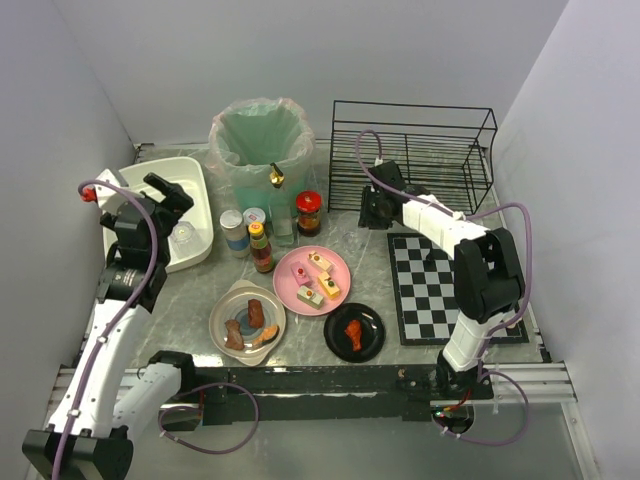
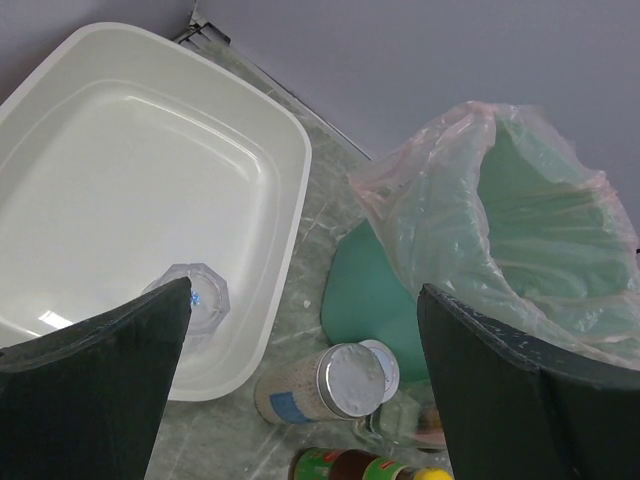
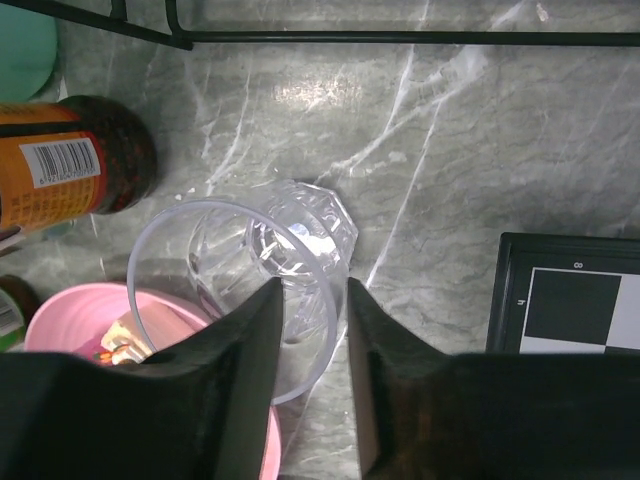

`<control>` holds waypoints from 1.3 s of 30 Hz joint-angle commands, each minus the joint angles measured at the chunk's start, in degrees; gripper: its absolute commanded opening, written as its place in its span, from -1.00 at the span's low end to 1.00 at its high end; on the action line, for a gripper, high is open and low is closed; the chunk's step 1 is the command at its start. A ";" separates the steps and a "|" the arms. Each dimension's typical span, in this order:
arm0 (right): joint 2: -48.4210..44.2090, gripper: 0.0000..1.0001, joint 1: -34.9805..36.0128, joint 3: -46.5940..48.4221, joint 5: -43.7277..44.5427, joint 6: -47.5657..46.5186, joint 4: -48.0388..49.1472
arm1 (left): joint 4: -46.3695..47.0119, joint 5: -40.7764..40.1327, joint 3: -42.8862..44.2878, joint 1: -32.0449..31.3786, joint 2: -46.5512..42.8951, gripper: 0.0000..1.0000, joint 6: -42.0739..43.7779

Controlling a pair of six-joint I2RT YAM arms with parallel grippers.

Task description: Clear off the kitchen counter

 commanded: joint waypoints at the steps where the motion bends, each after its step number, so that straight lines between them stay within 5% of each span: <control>1: -0.05 -0.30 0.56 1.90 2.34 -0.91 -1.00 | 0.72 1.51 1.18 0.21 -1.60 0.99 -0.26; 9: 1.19 -0.52 1.00 2.25 3.04 -1.18 -1.97 | -0.77 3.36 2.59 0.21 -3.01 0.99 0.27; 13: -1.44 -0.84 1.18 1.03 5.14 -0.39 -1.71 | -1.30 4.58 3.82 0.21 -3.62 0.99 0.45; 16: -6.88 -1.00 0.83 -0.12 8.13 0.14 -1.71 | -1.92 7.30 5.84 0.21 -3.71 0.99 -0.25; 24: -31.21 -1.00 -1.19 -2.66 6.40 -0.73 1.35 | -0.96 20.56 13.40 0.21 -5.12 0.99 -3.23; 31: -46.36 -1.00 -1.46 -12.59 -25.40 8.73 28.12 | 29.58 42.96 0.59 0.21 -8.29 0.99 -27.98; 39: -41.81 -1.00 -1.28 -17.88 -38.26 27.99 54.35 | 53.26 47.57 -7.51 -1.10 -5.39 0.99 -45.78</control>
